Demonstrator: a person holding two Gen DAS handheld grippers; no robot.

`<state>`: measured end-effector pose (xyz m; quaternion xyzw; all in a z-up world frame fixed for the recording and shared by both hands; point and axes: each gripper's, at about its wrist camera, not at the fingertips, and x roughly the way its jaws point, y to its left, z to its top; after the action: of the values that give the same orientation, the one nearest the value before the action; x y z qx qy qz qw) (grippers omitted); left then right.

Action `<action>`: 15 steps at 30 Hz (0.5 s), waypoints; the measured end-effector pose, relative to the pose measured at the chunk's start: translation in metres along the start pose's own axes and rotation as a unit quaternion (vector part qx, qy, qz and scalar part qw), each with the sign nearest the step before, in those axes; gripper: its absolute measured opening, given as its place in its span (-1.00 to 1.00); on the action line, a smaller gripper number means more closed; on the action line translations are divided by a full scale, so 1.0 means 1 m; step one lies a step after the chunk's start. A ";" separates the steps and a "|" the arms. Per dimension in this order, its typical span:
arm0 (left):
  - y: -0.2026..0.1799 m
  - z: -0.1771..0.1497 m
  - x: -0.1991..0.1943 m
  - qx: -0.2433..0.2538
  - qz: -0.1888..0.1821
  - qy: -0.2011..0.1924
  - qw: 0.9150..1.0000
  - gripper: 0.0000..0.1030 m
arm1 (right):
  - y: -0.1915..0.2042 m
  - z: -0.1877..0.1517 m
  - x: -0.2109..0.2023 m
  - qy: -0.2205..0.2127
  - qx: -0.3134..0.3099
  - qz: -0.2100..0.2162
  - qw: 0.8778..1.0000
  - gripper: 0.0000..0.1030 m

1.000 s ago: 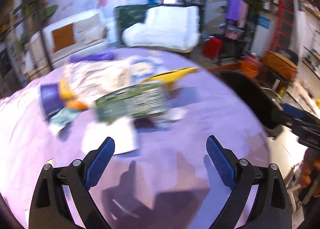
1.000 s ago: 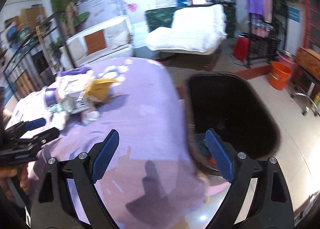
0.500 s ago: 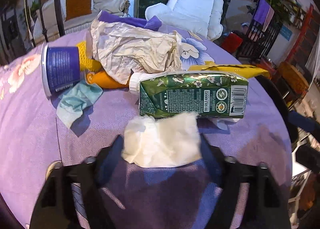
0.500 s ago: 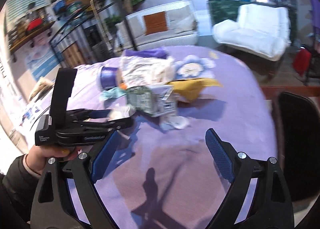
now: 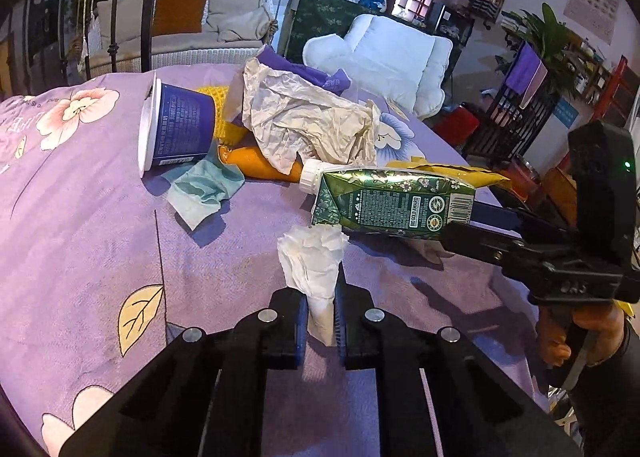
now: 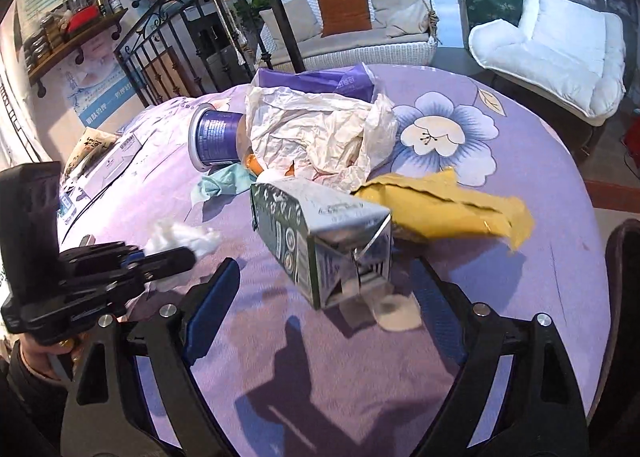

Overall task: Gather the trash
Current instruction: 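Grasp the white tissue with the left tool while the right tool grasps the green milk carton, then carry the carton and tissue over the bin and release both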

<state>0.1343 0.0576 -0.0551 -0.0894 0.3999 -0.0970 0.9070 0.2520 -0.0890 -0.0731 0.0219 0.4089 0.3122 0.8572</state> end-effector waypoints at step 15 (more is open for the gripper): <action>0.009 -0.006 -0.004 -0.009 -0.005 0.000 1.000 -0.77 | 0.047 0.004 0.037 0.031 -0.061 -0.009 0.998 0.08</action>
<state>0.1284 0.0666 -0.0584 -0.0993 0.4003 -0.0977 0.9057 0.2479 -0.0302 -0.0822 -0.0435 0.4156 0.3297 0.8466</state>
